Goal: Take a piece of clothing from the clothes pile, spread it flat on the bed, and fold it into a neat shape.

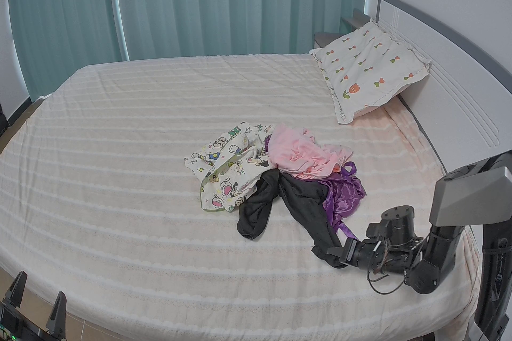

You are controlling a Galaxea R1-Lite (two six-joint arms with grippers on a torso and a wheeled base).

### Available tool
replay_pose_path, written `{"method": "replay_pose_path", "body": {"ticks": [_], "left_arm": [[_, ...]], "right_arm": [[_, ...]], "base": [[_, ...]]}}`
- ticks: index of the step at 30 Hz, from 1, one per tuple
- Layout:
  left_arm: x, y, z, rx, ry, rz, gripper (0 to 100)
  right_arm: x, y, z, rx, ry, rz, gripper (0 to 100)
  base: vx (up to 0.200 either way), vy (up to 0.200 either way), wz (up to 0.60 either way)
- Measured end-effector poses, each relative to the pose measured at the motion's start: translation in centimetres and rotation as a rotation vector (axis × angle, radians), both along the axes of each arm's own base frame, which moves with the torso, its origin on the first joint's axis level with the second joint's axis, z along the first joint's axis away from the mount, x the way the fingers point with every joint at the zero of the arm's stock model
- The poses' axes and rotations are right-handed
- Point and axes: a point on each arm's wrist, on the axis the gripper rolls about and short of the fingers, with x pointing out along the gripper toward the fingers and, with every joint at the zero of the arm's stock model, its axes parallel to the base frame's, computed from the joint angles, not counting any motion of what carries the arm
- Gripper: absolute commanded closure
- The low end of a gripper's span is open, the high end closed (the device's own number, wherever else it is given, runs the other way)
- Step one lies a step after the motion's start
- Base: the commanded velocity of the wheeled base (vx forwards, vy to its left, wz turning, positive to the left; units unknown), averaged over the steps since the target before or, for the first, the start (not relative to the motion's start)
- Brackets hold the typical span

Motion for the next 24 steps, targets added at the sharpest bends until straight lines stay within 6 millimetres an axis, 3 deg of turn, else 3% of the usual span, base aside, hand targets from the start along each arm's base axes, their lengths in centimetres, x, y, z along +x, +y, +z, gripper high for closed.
{"method": "replay_pose_path", "body": {"ticks": [6, 11, 24], "left_arm": [[0.0, 0.0, 0.0, 0.000, 0.000, 0.000, 0], [0.0, 0.0, 0.0, 0.000, 0.000, 0.000, 0], [0.0, 0.0, 0.0, 0.003, 0.000, 0.000, 0]], "right_arm": [[-4.0, -1.9, 2.1, 0.073, -0.036, 0.011, 100], [-7.0, -3.2, 2.6, 0.105, 0.057, -0.007, 100], [-7.8, -3.9, 4.6, 0.164, 0.026, -0.027, 100]], "base": [[0.000, 0.000, 0.00], [0.000, 0.000, 0.00], [0.000, 0.000, 0.00]]}}
